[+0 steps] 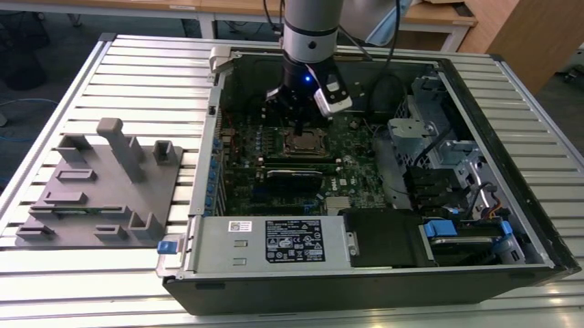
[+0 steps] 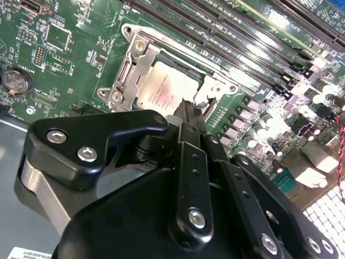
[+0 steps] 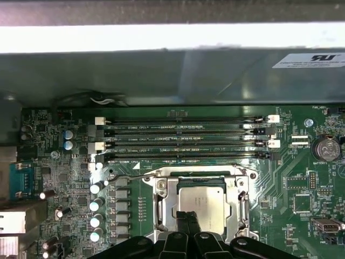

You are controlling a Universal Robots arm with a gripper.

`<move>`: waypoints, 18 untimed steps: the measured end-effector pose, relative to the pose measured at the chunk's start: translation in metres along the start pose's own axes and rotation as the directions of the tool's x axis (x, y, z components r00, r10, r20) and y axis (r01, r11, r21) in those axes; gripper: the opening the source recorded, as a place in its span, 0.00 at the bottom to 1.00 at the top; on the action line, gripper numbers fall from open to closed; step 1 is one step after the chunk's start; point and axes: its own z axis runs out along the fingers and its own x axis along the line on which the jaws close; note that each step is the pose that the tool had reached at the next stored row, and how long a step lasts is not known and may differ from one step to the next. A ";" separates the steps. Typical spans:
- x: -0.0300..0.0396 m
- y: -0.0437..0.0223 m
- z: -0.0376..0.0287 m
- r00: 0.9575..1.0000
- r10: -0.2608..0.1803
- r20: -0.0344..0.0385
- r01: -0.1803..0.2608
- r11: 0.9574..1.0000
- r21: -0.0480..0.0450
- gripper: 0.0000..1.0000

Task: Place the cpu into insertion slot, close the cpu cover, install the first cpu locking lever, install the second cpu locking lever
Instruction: 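Install the first cpu locking lever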

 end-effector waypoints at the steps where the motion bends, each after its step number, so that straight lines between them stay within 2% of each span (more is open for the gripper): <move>1: 0.0000 0.0000 -0.0007 1.000 0.000 0.000 0.000 1.000 0.000 0.11; 7: -0.0001 0.0001 -0.0057 1.000 0.000 0.000 0.000 1.000 -0.001 0.11; 12: 0.0001 0.0001 -0.0059 1.000 0.000 0.000 0.000 1.000 -0.001 0.11; 18: 0.0095 -0.0003 -0.0058 1.000 0.000 0.001 0.000 1.000 -0.001 0.11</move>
